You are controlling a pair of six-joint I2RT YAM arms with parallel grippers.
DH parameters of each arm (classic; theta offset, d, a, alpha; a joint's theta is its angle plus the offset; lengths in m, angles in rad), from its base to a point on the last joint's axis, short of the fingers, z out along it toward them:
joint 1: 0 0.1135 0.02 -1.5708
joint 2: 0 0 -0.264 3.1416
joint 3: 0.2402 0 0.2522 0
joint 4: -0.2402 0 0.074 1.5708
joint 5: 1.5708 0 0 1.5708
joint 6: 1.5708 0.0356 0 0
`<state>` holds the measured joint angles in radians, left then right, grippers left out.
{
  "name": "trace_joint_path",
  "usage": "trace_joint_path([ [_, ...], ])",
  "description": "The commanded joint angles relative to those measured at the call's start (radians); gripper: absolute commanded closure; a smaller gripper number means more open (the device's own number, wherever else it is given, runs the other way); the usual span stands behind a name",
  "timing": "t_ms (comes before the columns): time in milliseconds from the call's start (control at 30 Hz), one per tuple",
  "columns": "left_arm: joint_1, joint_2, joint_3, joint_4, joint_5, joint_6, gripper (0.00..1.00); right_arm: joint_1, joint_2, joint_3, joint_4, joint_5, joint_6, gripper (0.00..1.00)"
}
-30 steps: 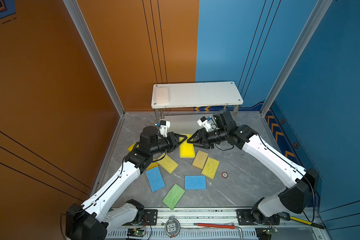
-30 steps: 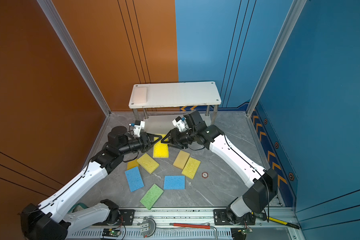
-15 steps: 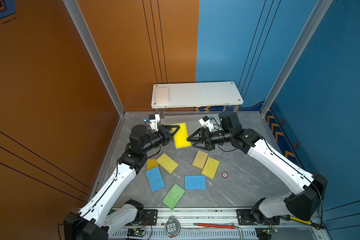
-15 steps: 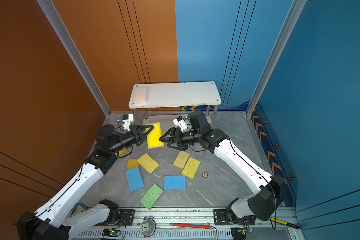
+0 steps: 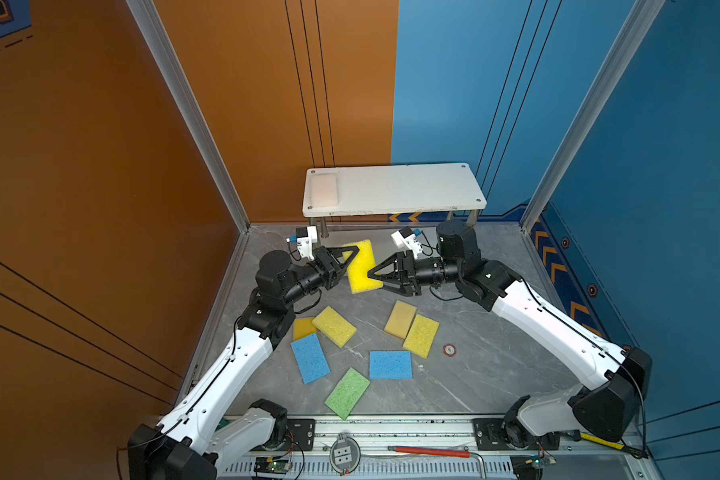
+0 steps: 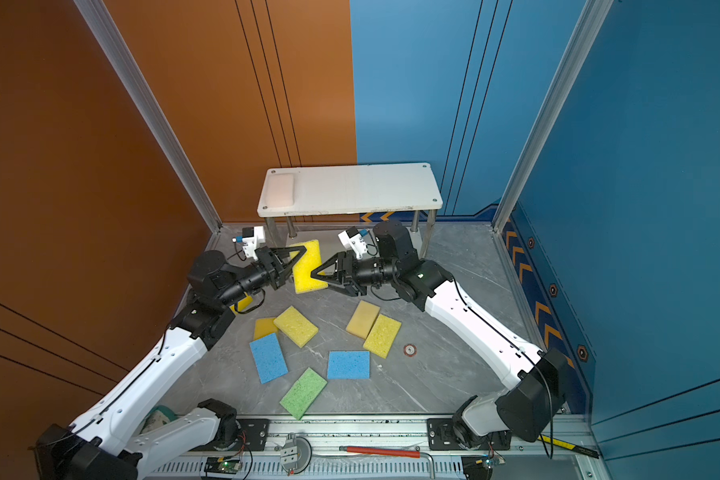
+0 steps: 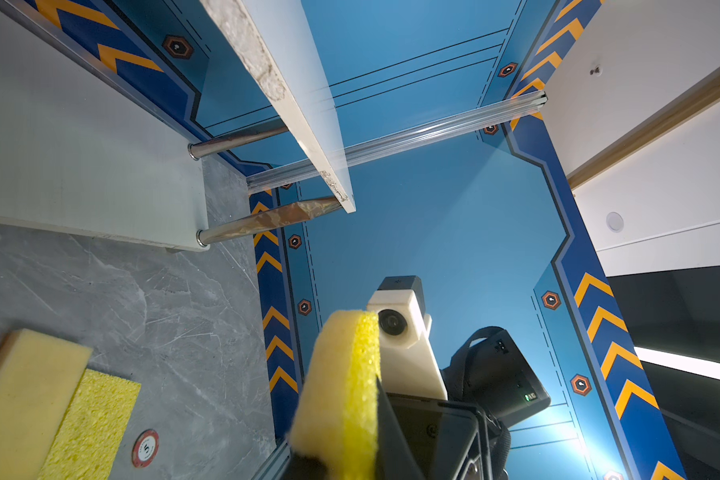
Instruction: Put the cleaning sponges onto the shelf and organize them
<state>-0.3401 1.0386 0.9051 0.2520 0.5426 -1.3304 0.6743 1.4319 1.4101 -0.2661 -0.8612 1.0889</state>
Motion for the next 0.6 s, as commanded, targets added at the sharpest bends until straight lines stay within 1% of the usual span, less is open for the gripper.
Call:
trace_joint_path([
  [0, 0.013, -0.032, -0.016, 0.032, -0.007, -0.004, 0.86, 0.017, -0.003, 0.001, 0.035, 0.006, 0.011, 0.57],
  [67, 0.019, -0.039, -0.021, 0.032, -0.005, -0.007, 0.86, 0.021, -0.005, -0.002, 0.036, 0.013, 0.012, 0.61],
  [133, 0.025, -0.046, -0.023, 0.033, -0.006, -0.010, 0.86, 0.021, -0.008, -0.003, 0.035, 0.019, 0.014, 0.62],
  [167, 0.028, -0.048, -0.026, 0.032, -0.004, -0.010, 0.86, 0.051, -0.007, -0.002, 0.035, 0.022, 0.013, 0.62],
  [267, 0.036, -0.054, -0.027, 0.033, 0.002, -0.013, 0.86, 0.063, -0.011, -0.008, 0.036, 0.035, 0.014, 0.63],
  [433, 0.037, -0.055, -0.027, 0.033, 0.011, -0.017, 0.86, 0.067, -0.005, 0.006, 0.035, 0.065, 0.010, 0.76],
  [567, 0.042, -0.061, -0.033, 0.032, 0.013, -0.022, 0.86, 0.067, 0.005, 0.028, 0.035, 0.088, 0.005, 0.79],
])
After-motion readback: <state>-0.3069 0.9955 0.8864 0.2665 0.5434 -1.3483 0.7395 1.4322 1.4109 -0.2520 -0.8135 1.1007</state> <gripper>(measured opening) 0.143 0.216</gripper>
